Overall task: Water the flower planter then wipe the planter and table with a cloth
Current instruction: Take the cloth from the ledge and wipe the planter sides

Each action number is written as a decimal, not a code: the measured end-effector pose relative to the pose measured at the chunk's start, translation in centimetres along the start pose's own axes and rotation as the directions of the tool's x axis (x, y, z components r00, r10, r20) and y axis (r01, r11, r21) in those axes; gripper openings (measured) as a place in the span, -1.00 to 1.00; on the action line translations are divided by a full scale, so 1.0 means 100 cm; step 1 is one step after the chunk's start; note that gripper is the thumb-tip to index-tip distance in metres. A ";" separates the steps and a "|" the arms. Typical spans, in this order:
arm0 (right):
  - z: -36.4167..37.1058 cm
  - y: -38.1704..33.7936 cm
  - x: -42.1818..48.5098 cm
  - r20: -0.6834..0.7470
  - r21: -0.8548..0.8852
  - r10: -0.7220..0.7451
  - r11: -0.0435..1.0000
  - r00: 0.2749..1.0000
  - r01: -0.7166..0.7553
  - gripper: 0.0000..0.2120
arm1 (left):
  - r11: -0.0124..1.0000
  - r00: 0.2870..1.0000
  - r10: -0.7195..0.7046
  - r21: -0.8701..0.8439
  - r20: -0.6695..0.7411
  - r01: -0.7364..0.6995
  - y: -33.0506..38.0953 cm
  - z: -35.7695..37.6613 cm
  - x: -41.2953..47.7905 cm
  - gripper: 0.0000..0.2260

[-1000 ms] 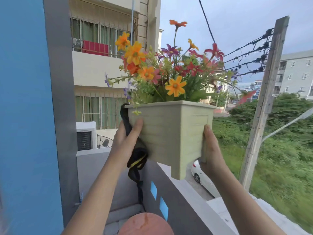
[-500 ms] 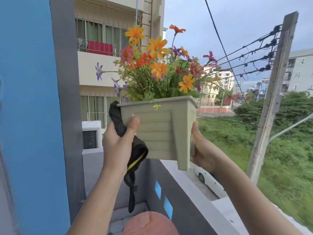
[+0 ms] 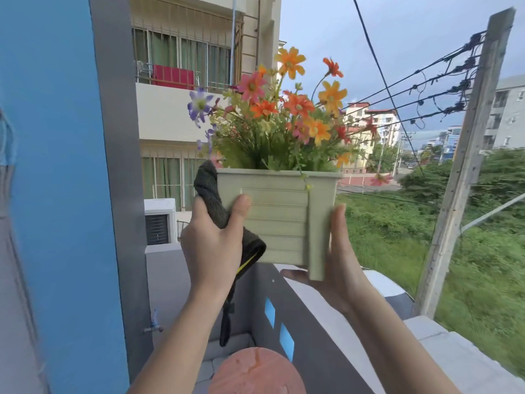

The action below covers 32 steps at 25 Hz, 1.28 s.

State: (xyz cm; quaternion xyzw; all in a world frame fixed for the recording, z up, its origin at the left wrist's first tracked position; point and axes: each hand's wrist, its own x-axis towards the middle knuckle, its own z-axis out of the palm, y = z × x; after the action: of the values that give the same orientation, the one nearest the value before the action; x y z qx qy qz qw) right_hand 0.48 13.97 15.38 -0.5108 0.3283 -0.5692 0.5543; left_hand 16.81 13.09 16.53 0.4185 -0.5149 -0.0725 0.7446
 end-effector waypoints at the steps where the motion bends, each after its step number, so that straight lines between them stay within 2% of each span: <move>1: 0.001 -0.002 -0.003 0.025 -0.001 -0.012 1.000 1.000 0.012 -0.18 | 0.999 1.000 0.030 0.044 0.004 -0.030 0.004 0.000 -0.002 -0.59; 3: 0.000 0.002 -0.003 0.017 -0.012 -0.060 0.998 0.998 0.060 -0.12 | 0.991 0.994 0.097 0.086 0.041 -0.101 0.009 -0.001 -0.004 -0.63; 4: 0.000 0.005 -0.002 0.002 -0.016 -0.083 0.996 0.997 0.083 -0.15 | 0.993 0.993 0.097 0.054 0.072 -0.101 0.010 -0.001 -0.004 -0.67; 6: 0.000 0.007 -0.002 -0.046 -0.007 -0.143 0.990 0.989 0.142 -0.24 | 1.000 0.987 0.018 -0.014 0.157 -0.016 0.011 -0.001 -0.004 -0.74; 8: -0.001 0.003 -0.005 -0.043 -0.002 -0.206 0.979 0.978 0.206 -0.25 | 1.000 0.974 -0.025 0.003 0.225 0.025 0.010 -0.003 -0.006 -0.79; 11: 0.000 -0.002 -0.009 0.005 -0.052 -0.236 0.970 0.972 0.236 -0.18 | 0.993 0.983 0.099 0.051 0.154 -0.108 0.011 -0.002 -0.007 -0.79; 15: -0.004 -0.004 -0.011 -0.012 -0.032 -0.245 0.969 0.969 0.244 -0.35 | 0.951 0.963 0.244 0.165 0.112 -0.260 0.005 0.004 -0.016 -0.76; 20: -0.012 -0.013 -0.015 -0.037 -0.018 -0.249 0.968 0.968 0.249 -0.38 | 0.814 0.891 0.411 0.363 0.192 -0.454 -0.019 -0.005 -0.050 -0.59; 22: -0.012 -0.013 -0.017 -0.034 -0.038 -0.247 0.969 0.968 0.245 -0.37 | 0.771 0.882 0.442 0.434 0.160 -0.466 -0.016 -0.006 -0.039 -0.55; 25: -0.011 -0.010 -0.017 -0.019 -0.028 -0.239 0.971 0.971 0.238 -0.37 | 0.739 0.857 0.508 0.468 0.085 -0.485 0.005 0.000 -0.019 -0.58; 27: -0.011 -0.012 -0.019 -0.022 -0.012 -0.241 0.971 0.970 0.241 -0.38 | 0.675 0.809 0.576 0.491 0.116 -0.551 0.006 0.002 -0.020 -0.62; 32: -0.019 -0.026 -0.023 -0.053 -0.008 -0.267 0.964 0.962 0.267 -0.38 | 0.388 0.625 0.701 0.551 0.345 -0.739 -0.035 -0.009 -0.055 -0.66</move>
State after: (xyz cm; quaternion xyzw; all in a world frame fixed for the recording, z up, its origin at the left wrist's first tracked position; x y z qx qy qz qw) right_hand -2.40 16.29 16.82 -0.5352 0.2715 -0.6522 0.4632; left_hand 16.20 14.31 10.06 0.3808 -0.6555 0.4275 0.4925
